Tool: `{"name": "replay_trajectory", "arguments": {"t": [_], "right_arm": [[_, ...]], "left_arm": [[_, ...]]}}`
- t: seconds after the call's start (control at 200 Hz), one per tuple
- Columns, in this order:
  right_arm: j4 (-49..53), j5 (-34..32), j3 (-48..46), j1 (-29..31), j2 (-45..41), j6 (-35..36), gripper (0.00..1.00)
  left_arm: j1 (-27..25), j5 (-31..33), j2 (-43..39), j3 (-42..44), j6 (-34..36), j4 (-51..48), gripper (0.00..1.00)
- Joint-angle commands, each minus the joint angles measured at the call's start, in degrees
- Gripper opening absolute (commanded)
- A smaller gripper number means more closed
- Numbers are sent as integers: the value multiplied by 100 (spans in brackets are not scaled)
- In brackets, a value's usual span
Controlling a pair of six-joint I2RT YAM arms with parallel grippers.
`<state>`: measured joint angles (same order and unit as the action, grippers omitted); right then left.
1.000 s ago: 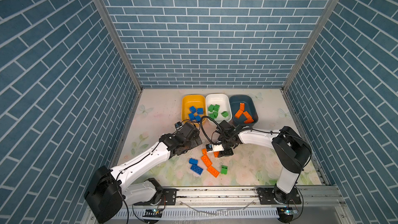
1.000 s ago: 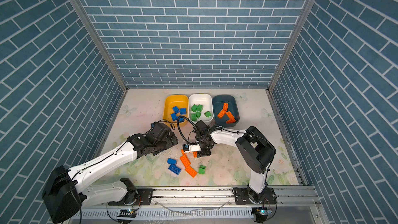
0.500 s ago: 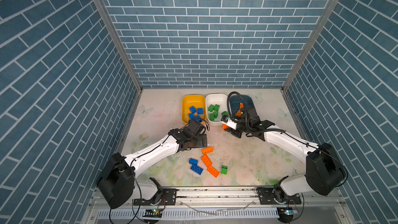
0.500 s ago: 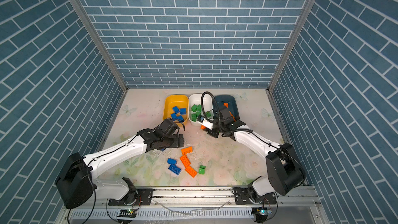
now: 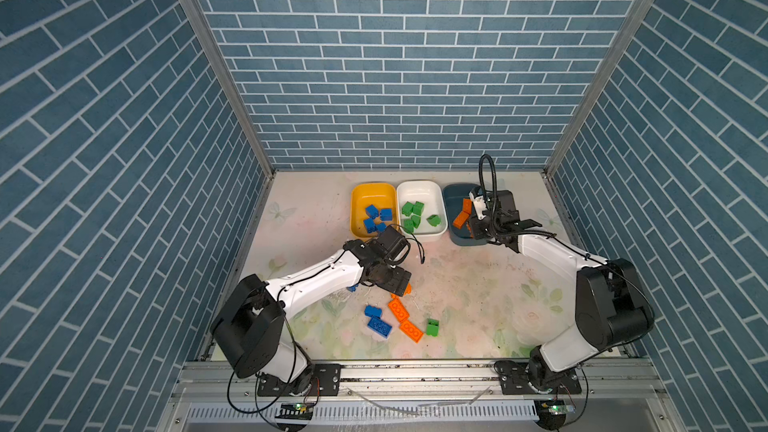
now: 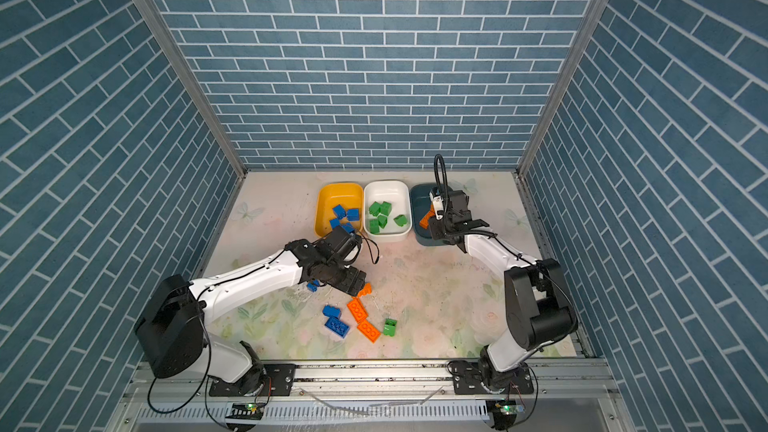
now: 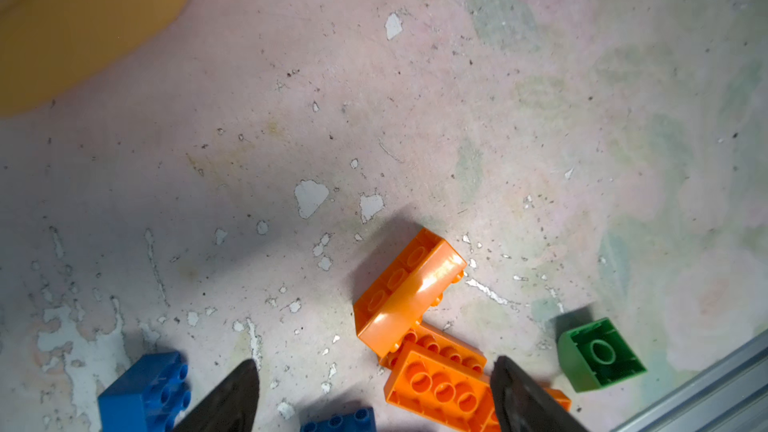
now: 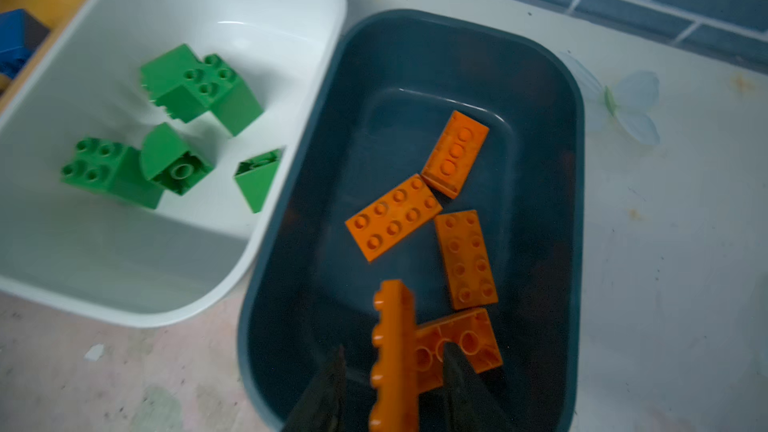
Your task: Sort the legos into containers by color
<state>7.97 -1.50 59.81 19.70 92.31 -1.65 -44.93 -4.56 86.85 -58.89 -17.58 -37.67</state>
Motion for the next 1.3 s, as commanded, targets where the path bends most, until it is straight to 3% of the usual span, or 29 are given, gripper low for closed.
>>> {"name": "replay_trajectory", "arguments": {"t": [0.0, 0.135, 0.215, 0.345, 0.535, 0.73, 0.91, 1.07, 1.18, 1.295], "right_arm": [[392, -502, 530, -19, 217, -591, 43], [603, -331, 752, -13, 319, -598, 51], [485, 56, 625, 2, 174, -450, 61], [-50, 1181, 96, 98, -236, 65, 76], [-651, 2709, -668, 521, -579, 1186, 81], [259, 3038, -452, 1375, -262, 2688, 81], [1089, 3559, 9, 1855, 223, 3495, 81], [1291, 3246, 213, 2279, 549, 4158, 81], [1385, 3073, 412, 2474, 778, 4442, 80], [1388, 2807, 569, 2659, 990, 4709, 80]], "left_arm": [[-25, 69, 151, -183, 355, -381, 86], [-25, -32, 289, -228, 384, -325, 84], [-23, -6, 344, -228, 314, -273, 84], [-16, -34, 333, -162, 201, -86, 86], [177, -26, 98, 86, -76, 185, 93], [674, -229, -601, 607, -497, 625, 97], [1457, -294, -1501, 1233, -1081, 994, 99], [2105, 276, -1862, 1354, -1707, 322, 99], [2555, 201, -1801, 1376, -2196, -113, 99], [2638, -41, -1674, 1458, -2474, -71, 99]]}}
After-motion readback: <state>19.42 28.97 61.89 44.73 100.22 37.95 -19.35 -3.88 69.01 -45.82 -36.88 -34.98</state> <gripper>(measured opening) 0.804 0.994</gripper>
